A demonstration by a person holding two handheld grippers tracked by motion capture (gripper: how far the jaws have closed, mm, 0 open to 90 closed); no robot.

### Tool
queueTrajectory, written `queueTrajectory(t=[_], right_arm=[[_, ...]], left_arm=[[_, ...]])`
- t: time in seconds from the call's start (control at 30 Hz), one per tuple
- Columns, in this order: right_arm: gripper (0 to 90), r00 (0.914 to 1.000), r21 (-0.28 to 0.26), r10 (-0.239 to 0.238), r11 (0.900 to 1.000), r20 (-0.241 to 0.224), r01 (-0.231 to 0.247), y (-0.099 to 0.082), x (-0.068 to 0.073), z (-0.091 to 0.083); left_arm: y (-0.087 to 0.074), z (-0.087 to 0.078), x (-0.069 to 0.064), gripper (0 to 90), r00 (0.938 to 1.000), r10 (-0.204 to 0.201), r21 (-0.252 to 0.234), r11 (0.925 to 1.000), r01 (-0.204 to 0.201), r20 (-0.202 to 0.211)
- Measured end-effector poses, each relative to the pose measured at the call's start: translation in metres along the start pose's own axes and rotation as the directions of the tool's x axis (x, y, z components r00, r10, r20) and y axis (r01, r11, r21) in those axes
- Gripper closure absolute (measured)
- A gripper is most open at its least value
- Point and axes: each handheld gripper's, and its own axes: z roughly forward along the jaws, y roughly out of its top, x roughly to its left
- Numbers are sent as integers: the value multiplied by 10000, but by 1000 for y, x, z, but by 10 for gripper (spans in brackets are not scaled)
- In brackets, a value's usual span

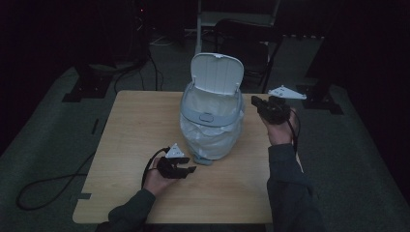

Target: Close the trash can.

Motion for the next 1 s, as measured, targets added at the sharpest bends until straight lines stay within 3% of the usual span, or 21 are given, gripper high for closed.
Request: queueTrajectory(t=[0.43, 0.77, 1.0], right_arm=[[899, 9983, -309, 345, 9989, -468, -359, 19, -11, 27], [898, 9988, -117, 61, 9999, -494, -67, 35, -13, 47], [898, 9973, -281, 176, 9994, -714, -196, 46, -16, 54]], left_arm=[[-1, 4, 0, 524, 10000, 43, 92, 9999, -43, 61], [-1, 7, 0, 524, 9999, 44, 192, 9998, -45, 91], [-2, 9, 0, 524, 9999, 71, 261, 9996, -74, 136]])
